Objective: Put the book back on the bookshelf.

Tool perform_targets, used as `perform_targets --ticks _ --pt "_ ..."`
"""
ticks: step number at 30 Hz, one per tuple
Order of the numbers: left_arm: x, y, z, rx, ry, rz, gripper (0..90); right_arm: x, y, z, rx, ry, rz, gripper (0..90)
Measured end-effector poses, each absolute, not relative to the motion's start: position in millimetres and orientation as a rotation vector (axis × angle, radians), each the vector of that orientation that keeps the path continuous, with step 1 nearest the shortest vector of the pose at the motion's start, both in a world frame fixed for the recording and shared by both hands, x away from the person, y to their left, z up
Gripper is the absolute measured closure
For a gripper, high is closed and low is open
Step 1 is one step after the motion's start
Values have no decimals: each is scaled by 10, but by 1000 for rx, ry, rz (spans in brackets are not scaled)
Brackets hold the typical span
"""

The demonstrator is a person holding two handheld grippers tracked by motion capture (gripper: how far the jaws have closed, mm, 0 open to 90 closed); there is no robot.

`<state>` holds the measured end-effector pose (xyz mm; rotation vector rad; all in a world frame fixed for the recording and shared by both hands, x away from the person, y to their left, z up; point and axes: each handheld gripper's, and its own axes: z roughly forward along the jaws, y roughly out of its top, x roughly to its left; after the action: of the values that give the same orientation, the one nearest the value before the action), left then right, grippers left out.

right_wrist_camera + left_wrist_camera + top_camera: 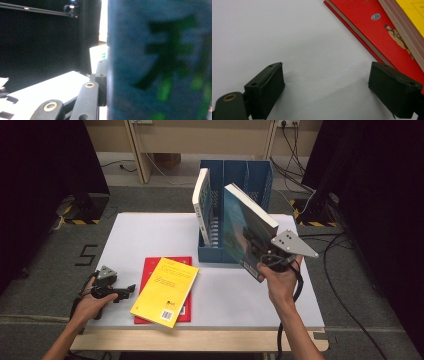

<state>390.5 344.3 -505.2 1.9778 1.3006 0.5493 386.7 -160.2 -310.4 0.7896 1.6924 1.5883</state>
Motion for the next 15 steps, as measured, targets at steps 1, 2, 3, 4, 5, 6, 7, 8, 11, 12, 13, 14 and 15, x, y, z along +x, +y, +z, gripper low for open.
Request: perform_targets --ticks 1,2,3,4,5,6,7,8,11,12,13,14,15 --pt "3905 3443 -5052 1978 1301 549 121 3917 -1590 -3087 790 1684 1588 746" --pt "3905 3442 -5052 1978 1301 550 121 3964 -1575 -3072 806 1678 1590 746" --pt "3905 3442 -5052 1978 1301 550 121 4021 -1565 -3058 812 1670 1593 746" --pt "3905 3442 -5052 1978 1301 550 120 4071 -1553 -3049 840 1660 1601 746" --pt "3905 3442 -5052 1979 1301 550 120 4126 -1545 -3042 863 1647 1611 746" --pt "3905 3442 -5052 1978 1301 550 121 4181 -1537 -3041 883 1634 1621 746" --pt "3905 3442 -5052 1978 1301 550 120 4236 -1528 -3043 900 1621 1624 746" --pt "3905 3442 -5052 1978 1301 550 120 4292 -1516 -3048 916 1611 1618 746" --pt "3905 3444 -5051 1979 1301 548 120 4456 -1474 -3076 925 1598 1579 746" --pt "3905 3444 -5051 1980 1301 548 120 4504 -1457 -3093 928 1592 1565 746" --pt "3904 3443 -5051 1980 1301 548 120 4554 -1443 -3108 930 1588 1547 746" --pt "3904 3443 -5051 1980 1301 549 120 4602 -1430 -3124 939 1583 1529 746" --pt "3904 3443 -5051 1980 1301 548 120 4655 -1418 -3141 949 1574 1515 746"
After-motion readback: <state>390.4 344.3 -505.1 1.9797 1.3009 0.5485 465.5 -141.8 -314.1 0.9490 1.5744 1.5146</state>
